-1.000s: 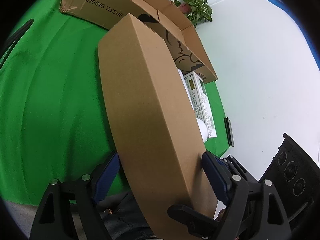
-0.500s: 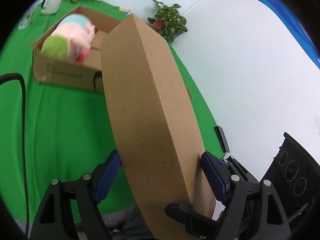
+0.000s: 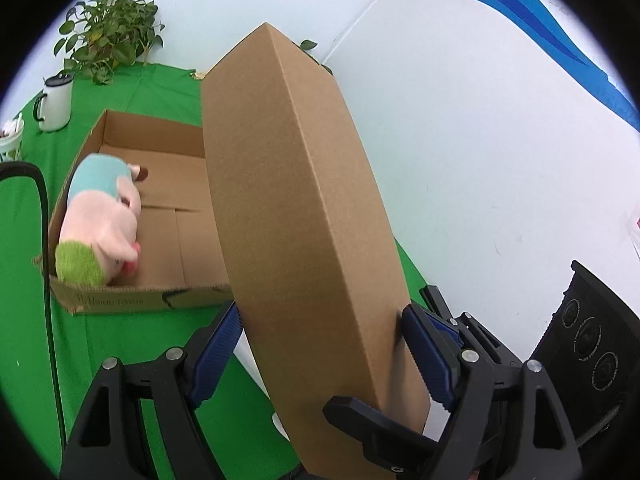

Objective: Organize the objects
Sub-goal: 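Carry the long brown box with the right gripper over the open box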

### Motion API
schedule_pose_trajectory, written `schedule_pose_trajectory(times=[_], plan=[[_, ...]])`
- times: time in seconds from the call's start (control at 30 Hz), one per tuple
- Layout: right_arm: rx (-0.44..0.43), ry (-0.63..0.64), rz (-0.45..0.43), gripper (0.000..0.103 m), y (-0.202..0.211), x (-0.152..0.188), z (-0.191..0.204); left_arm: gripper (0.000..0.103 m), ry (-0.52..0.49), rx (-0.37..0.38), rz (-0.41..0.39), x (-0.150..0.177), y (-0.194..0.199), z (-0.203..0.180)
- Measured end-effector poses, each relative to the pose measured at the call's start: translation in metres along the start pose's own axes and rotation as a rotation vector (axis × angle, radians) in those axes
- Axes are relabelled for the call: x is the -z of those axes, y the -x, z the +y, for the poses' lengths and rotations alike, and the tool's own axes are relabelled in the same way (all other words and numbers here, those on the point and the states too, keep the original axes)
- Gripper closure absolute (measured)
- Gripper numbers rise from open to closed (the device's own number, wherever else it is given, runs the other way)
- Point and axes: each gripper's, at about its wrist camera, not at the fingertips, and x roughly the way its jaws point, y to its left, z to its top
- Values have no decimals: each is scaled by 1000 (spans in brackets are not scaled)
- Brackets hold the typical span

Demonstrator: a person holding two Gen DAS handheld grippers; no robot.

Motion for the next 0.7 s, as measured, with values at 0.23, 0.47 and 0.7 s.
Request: schedule_pose_trajectory(times=[0.23, 0.47, 0.7], plan=[[1, -6, -27, 22, -19, -40, -7, 23, -16, -15, -14, -51, -8, 20], [-12, -23, -30, 22, -56, -81, -13, 24, -19, -55, -15, -81, -19, 35], [-36, -39, 5, 22, -106, -104, -17, 24, 29, -84, 2, -99, -34, 64]])
